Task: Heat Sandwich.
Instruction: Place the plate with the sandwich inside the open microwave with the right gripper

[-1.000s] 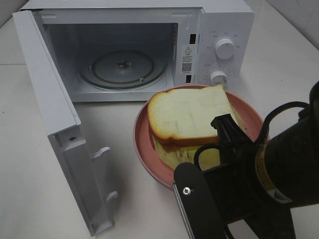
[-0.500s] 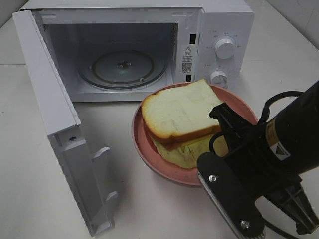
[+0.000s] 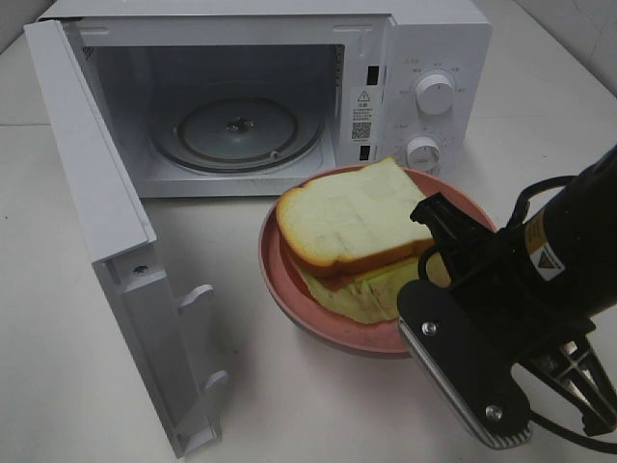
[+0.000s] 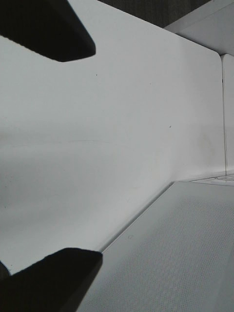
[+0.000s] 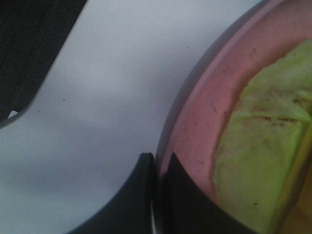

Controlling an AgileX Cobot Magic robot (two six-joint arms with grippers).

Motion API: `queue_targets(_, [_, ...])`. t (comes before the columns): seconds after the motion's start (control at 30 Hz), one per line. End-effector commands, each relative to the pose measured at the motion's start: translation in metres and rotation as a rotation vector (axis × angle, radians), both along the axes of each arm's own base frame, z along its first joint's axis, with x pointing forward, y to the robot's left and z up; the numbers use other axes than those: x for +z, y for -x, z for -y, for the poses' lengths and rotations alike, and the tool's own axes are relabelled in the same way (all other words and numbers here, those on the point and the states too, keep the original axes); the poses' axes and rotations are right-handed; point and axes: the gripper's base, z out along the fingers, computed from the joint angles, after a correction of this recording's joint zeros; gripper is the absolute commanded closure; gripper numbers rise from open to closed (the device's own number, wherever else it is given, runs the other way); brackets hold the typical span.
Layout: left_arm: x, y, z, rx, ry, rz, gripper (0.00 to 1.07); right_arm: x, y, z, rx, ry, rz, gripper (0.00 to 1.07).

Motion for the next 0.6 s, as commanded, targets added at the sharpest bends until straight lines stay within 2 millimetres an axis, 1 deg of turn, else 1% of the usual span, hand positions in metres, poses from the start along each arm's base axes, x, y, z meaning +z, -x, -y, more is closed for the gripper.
queue_targets(0.03, [0.000, 0.001, 0.000, -0.003, 0.006, 0.007, 0.04, 0.010, -0.007, -0.006, 0.008, -0.044, 0.043, 1.07])
queue_targets(0.1, [0.000, 0.001, 0.000, -0.003, 0.006, 0.007, 0.04, 0.010, -0.008, -0.008, 0.009, -0.048, 0.043, 1.07])
queue_targets(0.2, [0.000, 0.001, 0.000, -0.003, 0.006, 0.007, 0.04, 0.009, -0.016, -0.017, 0.010, -0.053, 0.032, 1.07])
queue_targets(0.23, [0.000, 0.001, 0.000, -0.003, 0.006, 0.007, 0.04, 0.009, -0.016, -0.017, 0.010, -0.053, 0.032, 1.07])
queue_targets(0.27, [0.000, 0.001, 0.000, -0.003, 0.006, 0.007, 0.04, 0.009, -0.020, -0.021, 0.010, -0.060, 0.036, 1.07])
queue_targets(0.43, [0.000, 0.001, 0.000, -0.003, 0.006, 0.007, 0.04, 0.007, -0.030, -0.031, 0.008, -0.059, 0.029, 1.07])
queue_targets(0.53, [0.000, 0.001, 0.000, -0.003, 0.006, 0.007, 0.04, 0.005, -0.032, -0.035, -0.001, -0.066, 0.016, 1.07])
queue_targets(0.57, [0.000, 0.001, 0.000, -0.003, 0.006, 0.007, 0.04, 0.005, -0.034, -0.041, 0.006, -0.070, 0.014, 1.07])
queue_targets(0.6, [0.000, 0.001, 0.000, -0.003, 0.006, 0.007, 0.04, 0.005, -0.036, -0.043, 0.005, -0.069, 0.013, 1.07])
